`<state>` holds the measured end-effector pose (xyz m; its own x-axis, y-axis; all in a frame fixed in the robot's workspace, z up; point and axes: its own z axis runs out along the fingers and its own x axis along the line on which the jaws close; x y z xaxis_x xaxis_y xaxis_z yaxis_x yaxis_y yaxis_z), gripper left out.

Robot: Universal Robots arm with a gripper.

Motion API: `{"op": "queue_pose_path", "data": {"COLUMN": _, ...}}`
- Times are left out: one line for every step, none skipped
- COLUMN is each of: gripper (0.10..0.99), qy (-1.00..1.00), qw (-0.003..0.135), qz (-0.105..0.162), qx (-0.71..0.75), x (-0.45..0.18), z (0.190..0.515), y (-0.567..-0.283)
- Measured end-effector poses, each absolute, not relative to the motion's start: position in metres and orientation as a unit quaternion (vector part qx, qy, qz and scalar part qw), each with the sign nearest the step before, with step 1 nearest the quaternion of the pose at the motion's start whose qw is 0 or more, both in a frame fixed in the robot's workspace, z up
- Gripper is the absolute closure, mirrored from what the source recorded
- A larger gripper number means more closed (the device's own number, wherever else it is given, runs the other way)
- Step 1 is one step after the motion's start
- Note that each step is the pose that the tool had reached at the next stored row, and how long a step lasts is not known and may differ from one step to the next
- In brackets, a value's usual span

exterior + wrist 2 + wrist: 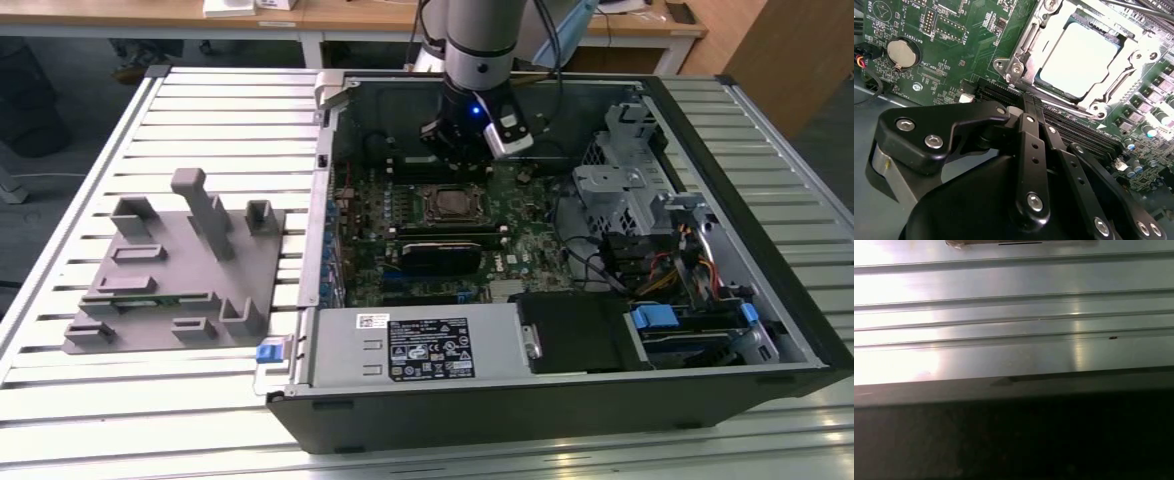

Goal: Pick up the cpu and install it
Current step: 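Install the first cpu locking lever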

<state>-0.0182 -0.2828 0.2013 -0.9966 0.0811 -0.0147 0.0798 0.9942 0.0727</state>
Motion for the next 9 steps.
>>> {"op": "queue_pose_path", "data": {"gripper": 0.98, "qy": 0.999, "qw": 0.009, "qz": 0.036, "qx": 0.04, "x": -0.0182, "z": 0.2018, "y": -0.2828}}
{"op": "queue_pose_path", "data": {"gripper": 0.98, "qy": 0.999, "qw": 0.009, "qz": 0.036, "qx": 0.04, "x": -0.0182, "z": 0.2023, "y": -0.2828}}
{"op": "queue_pose_path", "data": {"gripper": 0.98, "qy": 0.999, "qw": 0.009, "qz": 0.036, "qx": 0.04, "x": -0.0182, "z": 0.2023, "y": -0.2828}}
{"op": "queue_pose_path", "data": {"gripper": 0.98, "qy": 0.999, "qw": 0.009, "qz": 0.035, "qx": 0.04, "x": -0.0182, "z": 0.2023, "y": -0.2827}}
{"op": "queue_pose_path", "data": {"gripper": 0.98, "qy": 0.999, "qw": 0.009, "qz": 0.033, "qx": 0.04, "x": -0.0182, "z": 0.2024, "y": -0.2828}}
{"op": "queue_pose_path", "data": {"gripper": 0.98, "qy": 0.999, "qw": 0.009, "qz": 0.029, "qx": 0.04, "x": -0.0182, "z": 0.2024, "y": -0.2828}}
{"op": "queue_pose_path", "data": {"gripper": 0.98, "qy": 0.999, "qw": 0.009, "qz": 0.026, "qx": 0.04, "x": -0.0182, "z": 0.2024, "y": -0.2828}}
{"op": "queue_pose_path", "data": {"gripper": 0.98, "qy": 0.999, "qw": 0.009, "qz": 0.024, "qx": 0.04, "x": -0.0182, "z": 0.2022, "y": -0.2828}}
{"op": "queue_pose_path", "data": {"gripper": 0.98, "qy": 0.999, "qw": 0.009, "qz": 0.022, "qx": 0.04, "x": -0.0182, "z": 0.2019, "y": -0.2828}}
